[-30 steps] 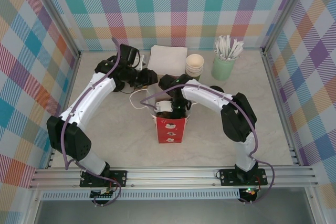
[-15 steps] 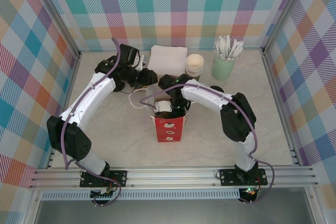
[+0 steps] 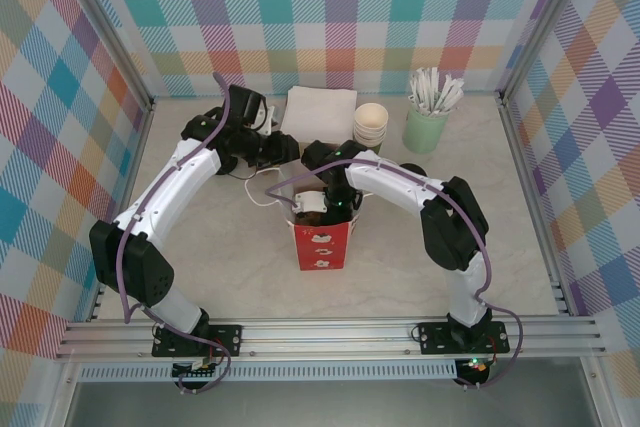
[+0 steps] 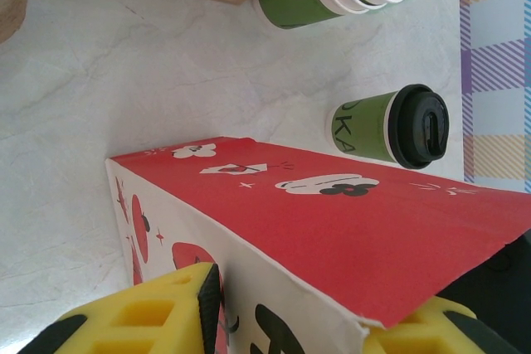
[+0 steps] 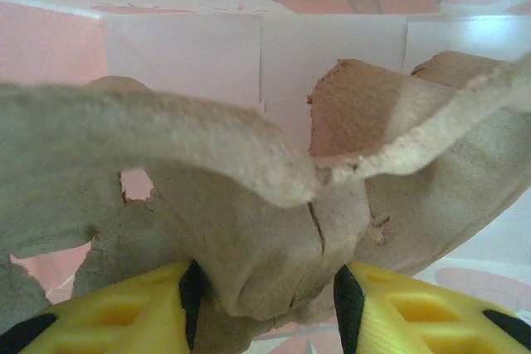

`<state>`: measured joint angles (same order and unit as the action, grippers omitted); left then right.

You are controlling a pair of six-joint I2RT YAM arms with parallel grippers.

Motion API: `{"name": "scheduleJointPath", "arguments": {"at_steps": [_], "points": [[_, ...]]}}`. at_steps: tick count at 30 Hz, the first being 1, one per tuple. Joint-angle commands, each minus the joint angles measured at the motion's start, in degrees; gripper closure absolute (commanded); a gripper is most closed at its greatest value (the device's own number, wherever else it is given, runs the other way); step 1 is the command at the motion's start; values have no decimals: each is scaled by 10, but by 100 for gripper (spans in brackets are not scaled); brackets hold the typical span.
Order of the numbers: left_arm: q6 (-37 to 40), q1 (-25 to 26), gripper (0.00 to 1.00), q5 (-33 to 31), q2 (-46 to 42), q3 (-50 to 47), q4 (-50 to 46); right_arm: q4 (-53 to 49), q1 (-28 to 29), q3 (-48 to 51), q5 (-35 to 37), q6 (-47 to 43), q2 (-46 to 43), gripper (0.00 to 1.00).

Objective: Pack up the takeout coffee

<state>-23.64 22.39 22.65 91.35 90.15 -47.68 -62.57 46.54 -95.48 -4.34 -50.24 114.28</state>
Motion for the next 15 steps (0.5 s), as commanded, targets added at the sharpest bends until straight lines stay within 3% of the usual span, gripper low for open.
{"name": "scheduleJointPath", "arguments": {"at_steps": [1,15], "points": [[-8,-4,65,1,-14,-8,10,-2,3,-15,-22,-6,-25,52],[-11,0,65,-1,-13,-12,11,2,2,-18,-32,-8,-22,53]]}}
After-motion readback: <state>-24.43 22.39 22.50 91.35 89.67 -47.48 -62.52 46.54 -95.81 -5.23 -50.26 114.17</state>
